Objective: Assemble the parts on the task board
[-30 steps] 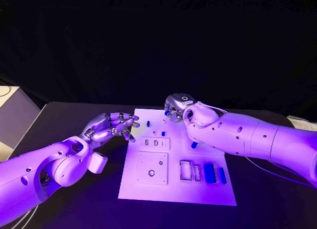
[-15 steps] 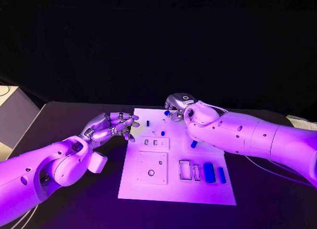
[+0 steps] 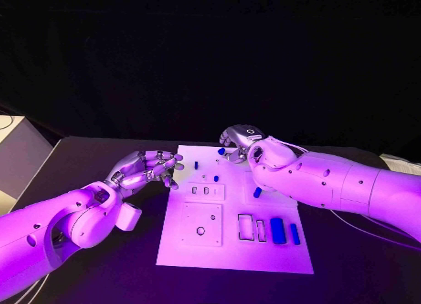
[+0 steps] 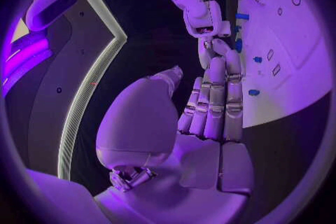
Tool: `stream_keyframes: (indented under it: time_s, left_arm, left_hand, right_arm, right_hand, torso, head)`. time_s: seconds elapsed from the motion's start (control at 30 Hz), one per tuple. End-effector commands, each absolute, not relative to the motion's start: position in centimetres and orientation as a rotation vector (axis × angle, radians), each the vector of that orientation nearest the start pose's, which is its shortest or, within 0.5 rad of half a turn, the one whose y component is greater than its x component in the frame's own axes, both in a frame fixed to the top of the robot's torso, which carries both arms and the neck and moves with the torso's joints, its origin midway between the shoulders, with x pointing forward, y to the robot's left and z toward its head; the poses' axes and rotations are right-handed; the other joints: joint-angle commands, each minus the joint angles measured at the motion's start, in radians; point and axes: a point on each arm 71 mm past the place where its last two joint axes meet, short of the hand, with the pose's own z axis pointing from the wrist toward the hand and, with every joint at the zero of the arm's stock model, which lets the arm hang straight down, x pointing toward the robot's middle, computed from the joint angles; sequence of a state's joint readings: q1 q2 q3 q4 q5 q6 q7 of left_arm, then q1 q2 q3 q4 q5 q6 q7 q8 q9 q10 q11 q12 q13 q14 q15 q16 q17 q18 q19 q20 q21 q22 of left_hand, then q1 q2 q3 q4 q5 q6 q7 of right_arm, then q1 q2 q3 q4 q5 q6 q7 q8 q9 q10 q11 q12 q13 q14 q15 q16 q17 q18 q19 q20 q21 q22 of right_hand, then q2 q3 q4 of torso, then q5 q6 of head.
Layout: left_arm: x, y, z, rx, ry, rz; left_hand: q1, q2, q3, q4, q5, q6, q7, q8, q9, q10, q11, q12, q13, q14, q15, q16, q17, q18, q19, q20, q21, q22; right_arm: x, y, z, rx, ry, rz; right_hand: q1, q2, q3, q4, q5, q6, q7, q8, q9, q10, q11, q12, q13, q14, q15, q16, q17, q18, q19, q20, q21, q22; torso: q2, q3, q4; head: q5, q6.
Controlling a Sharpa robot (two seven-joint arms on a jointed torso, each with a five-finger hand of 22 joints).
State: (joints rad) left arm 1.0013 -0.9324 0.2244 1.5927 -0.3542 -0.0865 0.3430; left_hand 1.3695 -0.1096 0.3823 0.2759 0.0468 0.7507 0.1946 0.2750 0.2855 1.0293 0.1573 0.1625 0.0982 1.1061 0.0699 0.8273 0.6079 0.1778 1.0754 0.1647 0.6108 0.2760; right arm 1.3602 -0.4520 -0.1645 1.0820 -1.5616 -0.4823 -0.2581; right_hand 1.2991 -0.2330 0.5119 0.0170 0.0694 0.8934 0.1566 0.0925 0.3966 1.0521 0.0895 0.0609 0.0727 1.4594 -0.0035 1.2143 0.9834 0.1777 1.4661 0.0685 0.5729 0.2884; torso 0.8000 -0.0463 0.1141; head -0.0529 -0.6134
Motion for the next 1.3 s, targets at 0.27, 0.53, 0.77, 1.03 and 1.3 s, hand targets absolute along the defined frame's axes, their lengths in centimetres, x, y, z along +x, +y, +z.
stream_keyframes:
  time_s: [0.27, 0.53, 0.77, 1.03, 1.3]
  left_arm:
    - [46.77, 22.47, -16.53, -0.775, 1.523, -1.685]
    - [46.79, 22.38, -16.55, -0.775, 1.524, -1.687]
    - [46.80, 22.38, -16.56, -0.775, 1.525, -1.687]
    - [46.79, 22.34, -16.56, -0.775, 1.525, -1.687]
    - [46.78, 22.39, -16.55, -0.776, 1.525, -1.685]
  left_hand:
    - [0.002, 0.004, 0.007, -0.002, 0.004, -0.008, 0.037, -0.007, 0.002, -0.007, 0.000, -0.004, -0.001, -0.013, 0.007, -0.015, -0.004, 0.003, -0.017, 0.000, -0.001, -0.003]
    - [0.002, 0.004, 0.007, -0.002, 0.004, -0.008, 0.037, -0.007, 0.002, -0.007, 0.000, -0.004, -0.001, -0.014, 0.007, -0.016, -0.005, 0.003, -0.019, 0.000, -0.001, -0.003]
    - [0.002, 0.004, 0.007, -0.002, 0.004, -0.008, 0.037, -0.007, 0.002, -0.007, 0.000, -0.004, -0.001, -0.014, 0.007, -0.016, -0.005, 0.003, -0.019, 0.000, -0.001, -0.003]
    - [0.002, 0.004, 0.007, -0.002, 0.004, -0.008, 0.037, -0.007, 0.002, -0.007, 0.000, -0.004, -0.001, -0.014, 0.007, -0.016, -0.005, 0.003, -0.019, 0.000, -0.001, -0.003]
    - [0.002, 0.004, 0.007, -0.002, 0.004, -0.008, 0.037, -0.007, 0.002, -0.007, 0.000, -0.004, -0.001, -0.014, 0.007, -0.016, -0.005, 0.003, -0.019, 0.000, -0.001, -0.003]
  right_arm:
    - [56.38, -13.48, -14.26, -0.121, 1.429, 0.481]
    - [56.69, -13.33, -14.37, -0.116, 1.446, 0.476]
    - [57.15, -13.61, -14.38, -0.111, 1.444, 0.457]
    - [57.29, -13.21, -14.57, -0.120, 1.455, 0.457]
    - [57.25, -12.92, -14.64, -0.124, 1.459, 0.464]
  right_hand:
    - [0.026, 0.012, 0.014, 0.009, 0.047, 0.022, 0.002, 0.001, -0.003, 0.068, -0.001, 0.021, 0.011, 0.004, -0.007, 0.010, 0.019, -0.004, 0.038, 0.002, 0.009, 0.020]
    - [0.018, 0.002, 0.052, 0.018, 0.065, 0.024, -0.001, -0.002, -0.007, 0.101, -0.005, 0.014, 0.007, 0.008, -0.010, 0.021, 0.033, -0.007, 0.041, -0.001, 0.029, 0.045]
    - [0.017, -0.002, 0.070, 0.019, 0.083, 0.026, 0.002, -0.003, -0.007, 0.097, -0.001, 0.004, 0.000, 0.008, -0.008, 0.022, 0.032, -0.009, 0.040, -0.001, 0.028, 0.044]
    - [0.017, -0.003, 0.072, 0.019, 0.085, 0.026, 0.002, -0.003, -0.007, 0.097, -0.001, 0.003, 0.000, 0.008, -0.008, 0.022, 0.033, -0.009, 0.041, -0.001, 0.030, 0.047]
    - [0.017, -0.003, 0.077, 0.019, 0.089, 0.026, 0.002, -0.004, -0.007, 0.099, -0.001, 0.004, -0.001, 0.008, -0.008, 0.024, 0.035, -0.009, 0.041, -0.001, 0.030, 0.047]
  torso:
    - [-0.004, 0.0028, -0.0089]
    - [-0.003, 0.0006, -0.0052]
    - [-0.004, 0.0001, -0.0032]
    - [-0.003, 0.0009, -0.0048]
    - [-0.004, -0.0001, -0.0064]
  head:
    - [0.002, 0.007]
    - [-0.003, 0.006]
    - [-0.004, 0.005]
    - [0.000, 0.002]
    - [0.005, 0.001]
